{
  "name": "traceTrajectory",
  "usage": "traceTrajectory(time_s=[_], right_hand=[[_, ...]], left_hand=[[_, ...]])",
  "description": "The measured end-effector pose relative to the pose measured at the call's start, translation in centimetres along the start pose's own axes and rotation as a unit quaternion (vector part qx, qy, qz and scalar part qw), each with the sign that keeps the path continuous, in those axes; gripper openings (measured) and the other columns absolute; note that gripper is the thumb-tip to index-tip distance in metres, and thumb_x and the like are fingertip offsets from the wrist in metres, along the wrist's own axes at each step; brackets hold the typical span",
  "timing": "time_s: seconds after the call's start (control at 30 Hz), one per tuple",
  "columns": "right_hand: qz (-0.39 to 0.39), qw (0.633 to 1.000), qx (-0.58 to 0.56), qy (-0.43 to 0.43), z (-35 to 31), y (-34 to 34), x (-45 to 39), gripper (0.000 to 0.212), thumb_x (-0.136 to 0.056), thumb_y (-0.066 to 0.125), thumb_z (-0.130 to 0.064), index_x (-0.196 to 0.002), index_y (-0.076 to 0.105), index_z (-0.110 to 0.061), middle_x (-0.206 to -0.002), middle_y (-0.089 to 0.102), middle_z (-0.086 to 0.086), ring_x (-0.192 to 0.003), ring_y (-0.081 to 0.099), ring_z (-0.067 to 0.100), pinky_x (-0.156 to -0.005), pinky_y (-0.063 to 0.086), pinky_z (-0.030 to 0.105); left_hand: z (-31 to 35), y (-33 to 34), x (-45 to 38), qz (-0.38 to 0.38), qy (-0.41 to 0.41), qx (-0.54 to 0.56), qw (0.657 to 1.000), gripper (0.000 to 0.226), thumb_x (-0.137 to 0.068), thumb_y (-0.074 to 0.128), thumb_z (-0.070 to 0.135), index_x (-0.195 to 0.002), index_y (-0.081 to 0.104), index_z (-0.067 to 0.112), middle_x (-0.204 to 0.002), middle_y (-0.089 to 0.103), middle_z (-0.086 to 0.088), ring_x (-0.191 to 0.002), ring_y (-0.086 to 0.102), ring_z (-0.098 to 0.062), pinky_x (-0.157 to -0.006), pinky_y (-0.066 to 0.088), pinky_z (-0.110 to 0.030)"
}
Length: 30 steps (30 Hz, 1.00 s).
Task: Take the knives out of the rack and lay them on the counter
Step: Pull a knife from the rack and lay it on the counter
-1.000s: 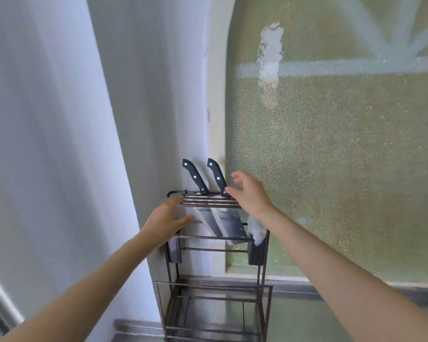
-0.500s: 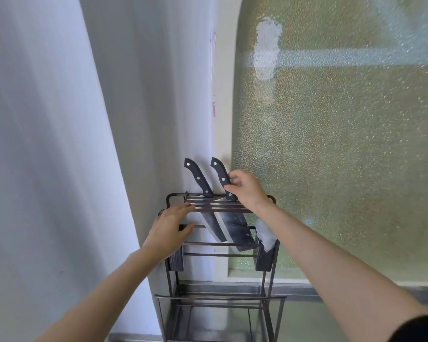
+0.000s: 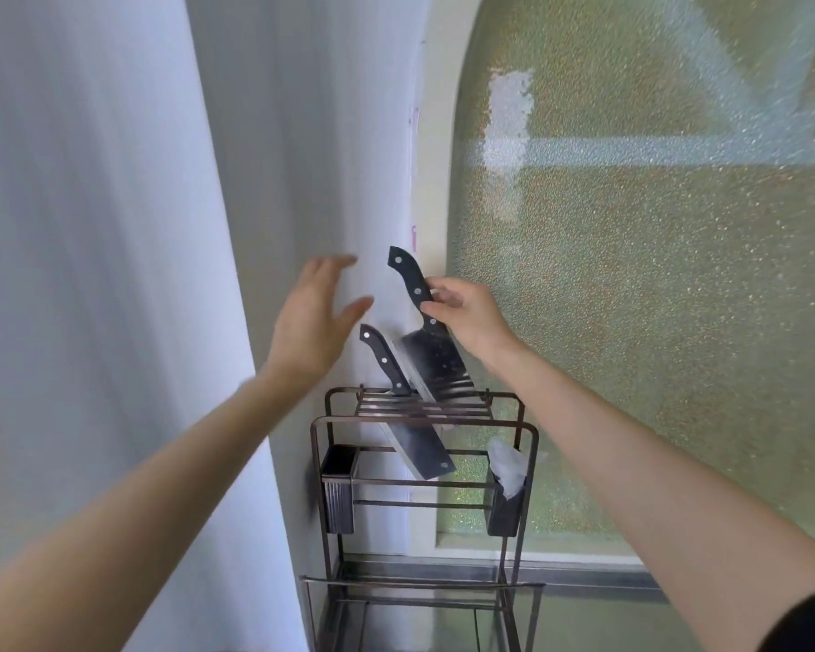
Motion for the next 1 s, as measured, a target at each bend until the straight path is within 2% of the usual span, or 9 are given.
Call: traceTrajectory(time_s=[0.13,0.3,0.47,0.53,0.63,0.73,0.83,0.93,1.0], right_hand=[[-0.045,0.998,-0.018,-0.032,-3.5,0.6,-0.4,0.036,-0.083,0.059,0.003,-0.119,0.058,-0.001,-0.096,0.062,0.017,-0.077,0.056,0.019,-0.055,0.046,0.003],[-0.073,0.994,-0.027,-0.082,-7.6,0.9,-0.3,0.032,-0.081,0.061,0.004,-0.112,0.062,0.001,-0.094,0.064,0.017,-0.079,0.056,0.021,-0.059,0.048,0.005],[-0.108,0.992,-0.005,-0.072,-7.8,0.5,1.1,0.026,-0.078,0.068,-0.007,-0.103,0.065,-0.007,-0.089,0.068,0.003,-0.075,0.064,0.004,-0.07,0.048,0.004],[-0.146,0.988,0.033,-0.034,-5.7,-0.5,2.6,0.035,-0.076,0.071,-0.021,-0.109,0.061,-0.017,-0.094,0.067,-0.007,-0.085,0.063,-0.001,-0.081,0.047,0.011],[-0.184,0.976,0.112,0.035,-0.7,-3.4,6.0,0.045,-0.076,0.069,-0.034,-0.118,0.056,-0.022,-0.105,0.061,-0.013,-0.103,0.058,0.008,-0.096,0.042,0.024],[-0.187,0.973,0.114,0.076,3.3,-5.9,9.5,0.041,-0.079,0.066,-0.031,-0.118,0.057,-0.021,-0.106,0.062,-0.011,-0.099,0.058,0.004,-0.086,0.043,0.012],[-0.18,0.975,0.103,0.083,5.0,-7.5,12.0,0.021,-0.083,0.064,-0.023,-0.104,0.065,-0.02,-0.096,0.066,-0.011,-0.082,0.059,-0.012,-0.067,0.044,0.0],[-0.178,0.973,0.124,0.078,5.6,-9.3,14.1,0.01,-0.083,0.063,-0.015,-0.083,0.068,-0.023,-0.082,0.068,-0.009,-0.066,0.06,-0.015,-0.062,0.044,0.002],[-0.179,0.97,0.142,0.078,6.2,-11.2,15.9,0.011,-0.084,0.063,-0.013,-0.079,0.067,-0.022,-0.079,0.068,-0.004,-0.063,0.061,-0.01,-0.062,0.045,0.006]], left_hand=[[4.7,-2.6,-4.5,-0.028,0.054,-0.078,0.995,0.045,-0.085,0.06,0.03,-0.126,0.049,0.015,-0.131,0.052,-0.008,-0.123,0.046,-0.027,-0.098,0.038,-0.038],[6.0,-3.6,-4.9,-0.076,0.025,-0.091,0.993,0.033,-0.083,0.063,0.026,-0.112,0.059,0.012,-0.115,0.06,-0.01,-0.105,0.055,-0.026,-0.094,0.045,-0.041],[7.4,-5.0,-3.6,-0.054,0.028,-0.051,0.997,0.016,-0.079,0.066,0.014,-0.093,0.065,0.005,-0.097,0.067,-0.012,-0.082,0.054,-0.019,-0.073,0.04,-0.026],[7.7,-5.5,-2.7,-0.046,0.02,-0.038,0.998,0.016,-0.078,0.067,0.015,-0.09,0.066,0.005,-0.091,0.066,-0.008,-0.08,0.053,-0.018,-0.072,0.038,-0.024],[7.8,-6.5,-1.0,-0.022,0.0,-0.014,1.0,0.016,-0.078,0.068,0.016,-0.09,0.067,0.006,-0.085,0.063,-0.001,-0.078,0.054,-0.016,-0.064,0.037,-0.018],[7.9,-6.6,1.0,-0.02,-0.023,0.02,0.999,0.014,-0.078,0.069,0.017,-0.087,0.068,0.007,-0.083,0.063,-0.002,-0.074,0.055,-0.015,-0.058,0.036,-0.011],[7.9,-5.7,3.6,-0.02,-0.066,0.06,0.996,0.012,-0.077,0.07,0.018,-0.086,0.069,0.01,-0.081,0.064,-0.003,-0.074,0.056,-0.016,-0.063,0.041,-0.016],[7.3,-4.1,6.9,-0.033,-0.128,0.108,0.985,0.006,-0.077,0.071,0.019,-0.08,0.069,0.015,-0.079,0.065,-0.006,-0.075,0.059,-0.021,-0.071,0.045,-0.029],[7.1,-2.5,9.5,-0.071,-0.162,0.137,0.975,0.007,-0.075,0.073,0.019,-0.073,0.067,0.02,-0.071,0.065,-0.003,-0.067,0.057,-0.017,-0.068,0.046,-0.027]])
Point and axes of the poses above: each hand's wrist, its own x-axis away from the middle knuckle, its own y-axis out of the palm, z = x × y, the point moved 7 cm from there along -x, towards the middle knuckle
